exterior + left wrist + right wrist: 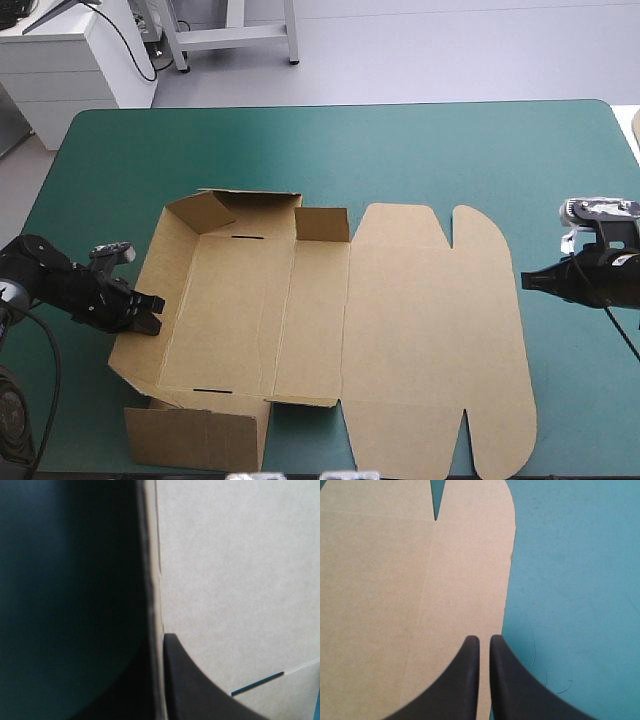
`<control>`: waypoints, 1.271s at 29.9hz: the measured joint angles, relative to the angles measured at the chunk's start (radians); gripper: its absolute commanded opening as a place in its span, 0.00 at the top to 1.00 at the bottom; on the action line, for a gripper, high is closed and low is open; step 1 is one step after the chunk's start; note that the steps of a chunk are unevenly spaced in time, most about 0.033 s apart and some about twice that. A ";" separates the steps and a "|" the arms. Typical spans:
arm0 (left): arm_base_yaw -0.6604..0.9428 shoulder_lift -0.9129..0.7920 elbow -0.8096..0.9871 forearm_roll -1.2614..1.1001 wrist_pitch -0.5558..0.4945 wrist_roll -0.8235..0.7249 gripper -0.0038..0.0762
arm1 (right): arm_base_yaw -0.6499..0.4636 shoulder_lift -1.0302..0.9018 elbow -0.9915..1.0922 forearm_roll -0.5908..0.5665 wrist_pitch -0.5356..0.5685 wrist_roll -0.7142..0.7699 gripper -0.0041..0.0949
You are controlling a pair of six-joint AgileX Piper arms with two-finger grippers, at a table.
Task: Fold the box
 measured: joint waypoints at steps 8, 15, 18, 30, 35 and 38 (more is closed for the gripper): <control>-0.021 0.000 -0.054 0.046 -0.016 0.038 0.96 | 0.000 0.000 0.000 0.000 -0.007 0.000 0.91; -0.212 0.006 -0.227 0.193 -0.077 0.050 0.96 | 0.000 0.000 0.000 0.000 -0.012 0.000 0.91; -0.329 0.008 -0.302 0.272 -0.124 0.050 0.96 | 0.000 0.000 0.000 0.000 -0.015 0.000 0.91; -0.752 0.008 -0.431 0.609 -0.423 0.046 0.96 | 0.000 0.000 0.000 0.000 -0.016 0.000 0.91; -0.858 0.008 -0.432 0.722 -0.524 0.047 0.96 | 0.000 0.000 0.000 0.000 -0.016 0.000 0.91; -0.917 0.009 -0.432 0.778 -0.565 0.049 0.96 | 0.000 0.000 0.000 0.000 -0.016 0.000 0.91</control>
